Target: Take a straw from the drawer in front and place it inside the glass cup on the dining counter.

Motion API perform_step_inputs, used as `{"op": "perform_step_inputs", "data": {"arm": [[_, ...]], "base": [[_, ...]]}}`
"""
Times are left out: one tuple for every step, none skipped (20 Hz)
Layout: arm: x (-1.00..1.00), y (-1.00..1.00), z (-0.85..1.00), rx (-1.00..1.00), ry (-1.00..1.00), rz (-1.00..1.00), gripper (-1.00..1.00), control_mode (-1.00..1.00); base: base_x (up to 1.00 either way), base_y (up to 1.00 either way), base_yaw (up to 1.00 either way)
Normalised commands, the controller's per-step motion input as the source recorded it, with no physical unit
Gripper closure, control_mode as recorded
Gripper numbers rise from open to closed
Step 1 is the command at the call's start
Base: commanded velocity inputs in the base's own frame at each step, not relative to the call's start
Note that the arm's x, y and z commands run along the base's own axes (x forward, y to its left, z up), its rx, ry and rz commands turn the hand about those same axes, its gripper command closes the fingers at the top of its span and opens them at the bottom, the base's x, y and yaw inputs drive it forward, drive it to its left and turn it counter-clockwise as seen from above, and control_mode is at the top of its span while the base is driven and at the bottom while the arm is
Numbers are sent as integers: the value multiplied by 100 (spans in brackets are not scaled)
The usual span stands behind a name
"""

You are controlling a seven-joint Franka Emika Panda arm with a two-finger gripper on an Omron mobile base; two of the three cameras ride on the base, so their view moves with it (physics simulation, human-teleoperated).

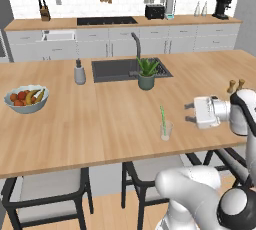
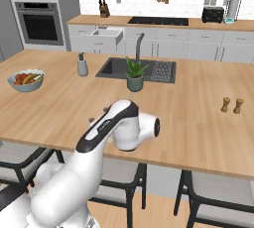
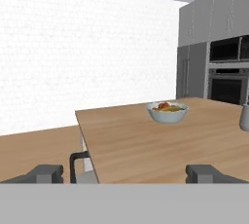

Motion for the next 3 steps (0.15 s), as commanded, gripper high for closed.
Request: {"op": "perform_step_inputs", "data": {"arm": [[-17, 0, 12, 0, 0, 0, -100, -100], [-13, 0, 12, 0, 0, 0, -100, -100], [-9, 0, 12, 0, 0, 0, -100, -100]], "base": [[0, 0, 0], [0, 0, 0], [0, 0, 0]]}}
